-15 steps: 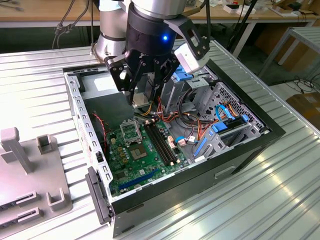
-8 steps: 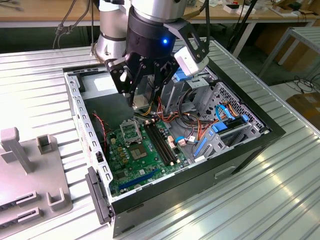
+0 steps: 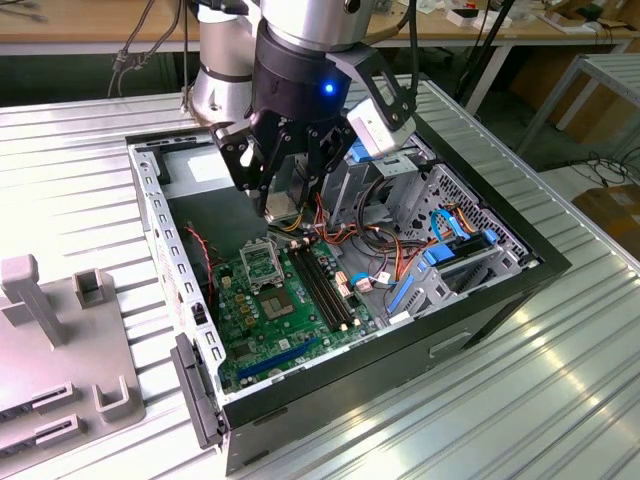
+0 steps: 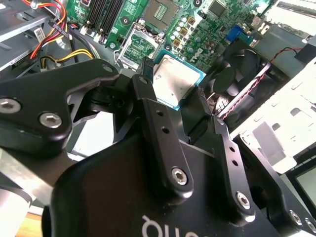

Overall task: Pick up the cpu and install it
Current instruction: 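Place the cpu into insertion slot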

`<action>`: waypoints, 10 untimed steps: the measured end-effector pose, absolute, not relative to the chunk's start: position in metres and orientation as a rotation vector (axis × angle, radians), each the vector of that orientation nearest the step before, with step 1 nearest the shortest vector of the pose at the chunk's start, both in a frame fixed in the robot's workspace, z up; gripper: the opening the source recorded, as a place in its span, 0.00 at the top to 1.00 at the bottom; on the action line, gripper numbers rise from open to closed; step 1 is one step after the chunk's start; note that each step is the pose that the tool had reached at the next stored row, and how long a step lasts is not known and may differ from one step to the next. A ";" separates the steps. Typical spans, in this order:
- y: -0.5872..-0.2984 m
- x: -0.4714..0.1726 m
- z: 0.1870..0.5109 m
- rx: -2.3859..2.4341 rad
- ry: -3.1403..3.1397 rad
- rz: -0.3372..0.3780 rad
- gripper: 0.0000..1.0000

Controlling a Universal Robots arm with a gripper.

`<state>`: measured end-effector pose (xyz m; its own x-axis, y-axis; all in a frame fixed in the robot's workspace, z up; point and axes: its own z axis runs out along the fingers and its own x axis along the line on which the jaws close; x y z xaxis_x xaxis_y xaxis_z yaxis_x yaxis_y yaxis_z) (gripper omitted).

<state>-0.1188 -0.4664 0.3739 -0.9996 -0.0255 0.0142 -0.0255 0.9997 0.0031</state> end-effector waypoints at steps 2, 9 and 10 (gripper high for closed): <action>-0.466 -0.119 0.374 0.040 -3.127 -0.005 0.53; -0.466 -0.117 0.370 0.040 -3.127 -0.004 0.53; -0.466 -0.116 0.368 0.040 -3.127 -0.004 0.53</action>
<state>-0.1159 -0.4664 0.3683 -0.9996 -0.0255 0.0139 -0.0255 0.9997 0.0029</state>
